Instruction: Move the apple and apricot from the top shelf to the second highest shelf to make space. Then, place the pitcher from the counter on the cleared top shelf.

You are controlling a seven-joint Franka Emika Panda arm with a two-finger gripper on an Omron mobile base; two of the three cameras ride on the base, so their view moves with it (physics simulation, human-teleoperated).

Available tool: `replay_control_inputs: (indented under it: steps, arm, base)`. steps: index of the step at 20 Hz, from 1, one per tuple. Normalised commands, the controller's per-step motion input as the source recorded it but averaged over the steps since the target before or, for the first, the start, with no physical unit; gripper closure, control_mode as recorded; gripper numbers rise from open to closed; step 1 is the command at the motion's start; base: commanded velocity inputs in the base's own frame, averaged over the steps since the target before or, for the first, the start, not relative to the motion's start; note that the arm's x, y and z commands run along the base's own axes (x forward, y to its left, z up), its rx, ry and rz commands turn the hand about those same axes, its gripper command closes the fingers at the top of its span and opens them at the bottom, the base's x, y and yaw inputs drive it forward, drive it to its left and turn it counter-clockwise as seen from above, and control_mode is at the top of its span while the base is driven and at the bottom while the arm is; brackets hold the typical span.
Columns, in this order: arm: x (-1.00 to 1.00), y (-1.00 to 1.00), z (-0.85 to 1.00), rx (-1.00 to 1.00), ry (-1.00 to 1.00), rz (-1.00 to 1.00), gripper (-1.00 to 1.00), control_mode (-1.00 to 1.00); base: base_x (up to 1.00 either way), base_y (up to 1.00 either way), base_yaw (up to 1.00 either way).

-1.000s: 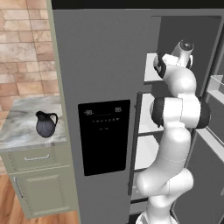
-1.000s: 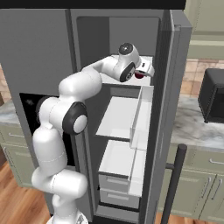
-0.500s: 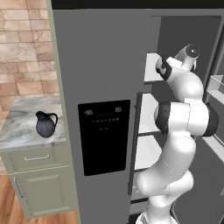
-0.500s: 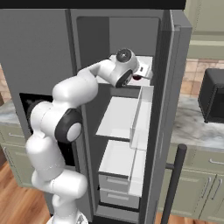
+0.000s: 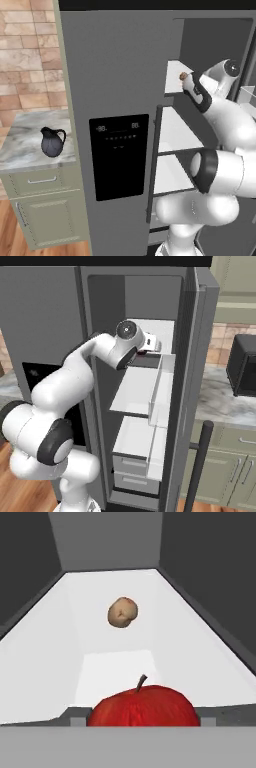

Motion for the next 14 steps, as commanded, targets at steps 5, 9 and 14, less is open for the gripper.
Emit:
replay_control_inputs:
  steps: [5,9,14]
  arm:
    - [-1.0,0.37,0.05,-0.15,0.14,0.09,1.0,-1.0]
    - [-1.0,0.12,-0.19,-0.15,0.2,0.0,1.0,-1.0]
    - [-0.97,0.02,-0.53,-0.05,0.06,0.01,1.0,-1.0]
  base:
    - [0.0,0.0,0.0]
    - [0.0,0.0,0.0]
    - [0.0,0.0,0.0]
